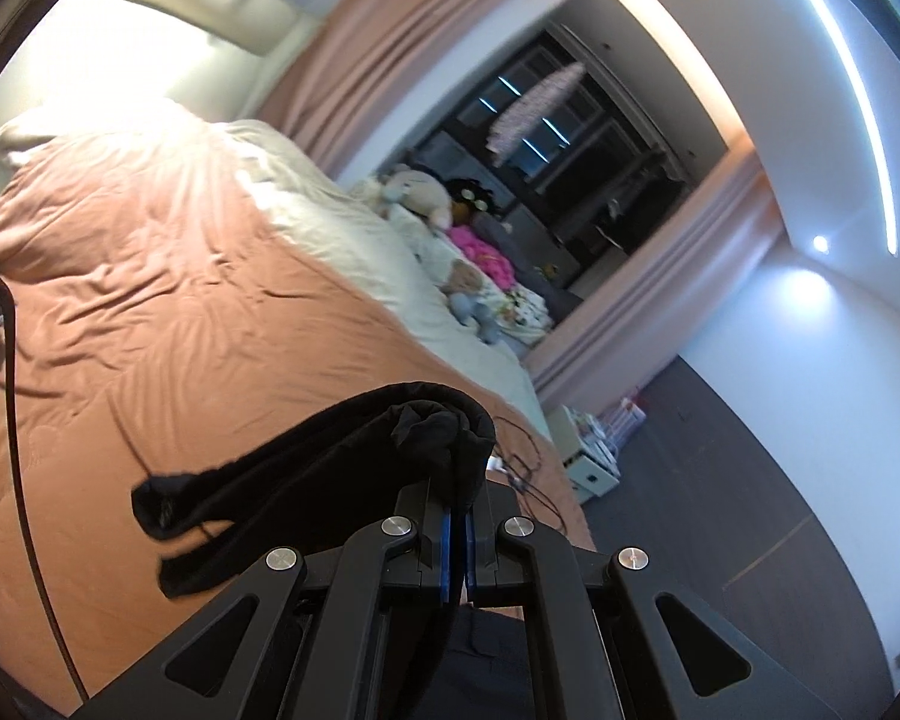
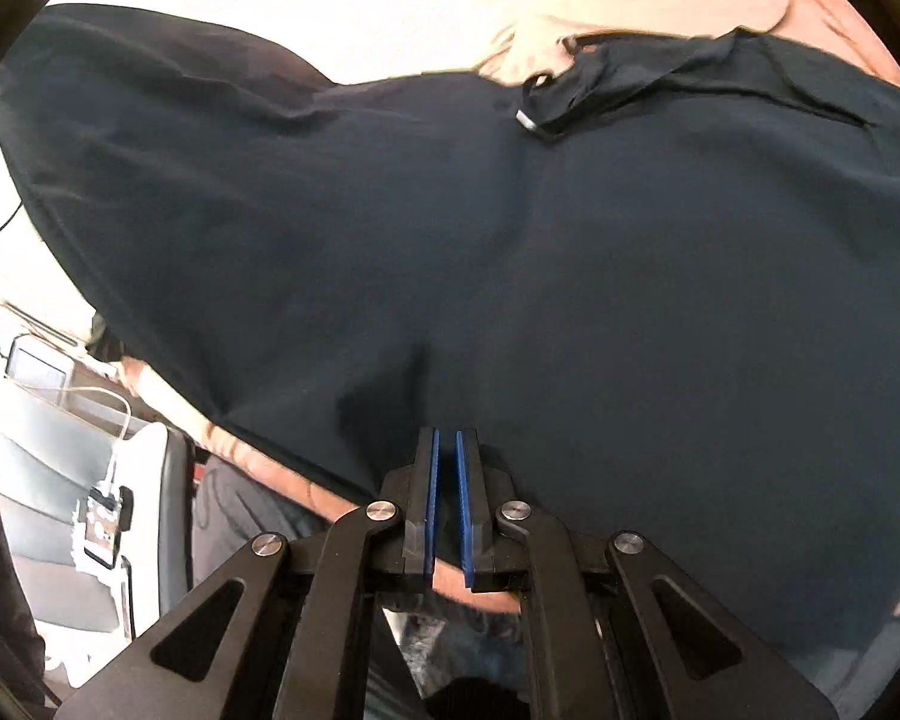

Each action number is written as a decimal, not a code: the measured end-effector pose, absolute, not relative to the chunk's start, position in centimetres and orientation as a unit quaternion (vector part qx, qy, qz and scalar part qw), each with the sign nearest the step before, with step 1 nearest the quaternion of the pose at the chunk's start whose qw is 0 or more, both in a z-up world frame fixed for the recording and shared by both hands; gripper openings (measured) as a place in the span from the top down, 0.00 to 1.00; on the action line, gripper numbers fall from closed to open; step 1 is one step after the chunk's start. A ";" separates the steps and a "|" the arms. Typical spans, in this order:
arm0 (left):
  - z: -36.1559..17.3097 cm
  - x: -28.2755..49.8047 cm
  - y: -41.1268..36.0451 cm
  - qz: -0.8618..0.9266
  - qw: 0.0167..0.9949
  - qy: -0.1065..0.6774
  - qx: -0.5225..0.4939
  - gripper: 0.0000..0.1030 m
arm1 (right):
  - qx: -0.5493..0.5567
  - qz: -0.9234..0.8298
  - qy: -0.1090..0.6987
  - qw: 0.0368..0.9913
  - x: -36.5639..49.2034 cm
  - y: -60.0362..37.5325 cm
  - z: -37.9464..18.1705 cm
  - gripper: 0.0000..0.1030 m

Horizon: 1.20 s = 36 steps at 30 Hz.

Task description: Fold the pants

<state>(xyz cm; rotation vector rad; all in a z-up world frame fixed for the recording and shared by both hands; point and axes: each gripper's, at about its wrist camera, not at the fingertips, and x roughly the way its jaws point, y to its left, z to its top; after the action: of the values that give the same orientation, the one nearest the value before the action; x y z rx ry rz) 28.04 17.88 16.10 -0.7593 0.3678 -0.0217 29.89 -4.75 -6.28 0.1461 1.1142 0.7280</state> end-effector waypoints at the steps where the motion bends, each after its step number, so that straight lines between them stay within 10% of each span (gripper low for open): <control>1: 16.6 28.5 17.2 -0.016 0.914 0.179 -0.364 0.98 | 0.069 0.335 0.508 0.790 29.6 -5.6 -5.8 0.97; 21: 21.4 36.1 2.2 -0.117 0.923 0.210 -0.300 0.98 | 0.129 0.238 0.411 0.871 29.6 -21.9 -1.5 0.96; 26: 21.5 38.4 -1.4 -0.138 0.921 0.223 -0.287 0.98 | 0.146 0.212 0.376 0.890 28.7 -24.6 -1.1 0.42; 36: 18.7 43.0 -8.8 -0.184 0.906 0.270 -0.269 0.98 | 0.189 0.183 0.364 0.893 27.3 -28.7 -3.0 0.42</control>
<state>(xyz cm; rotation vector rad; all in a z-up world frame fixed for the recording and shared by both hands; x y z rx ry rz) 42.96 -8.77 18.69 -0.5559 0.5581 -0.3799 27.26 -28.68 -3.02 0.3928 0.7560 0.3796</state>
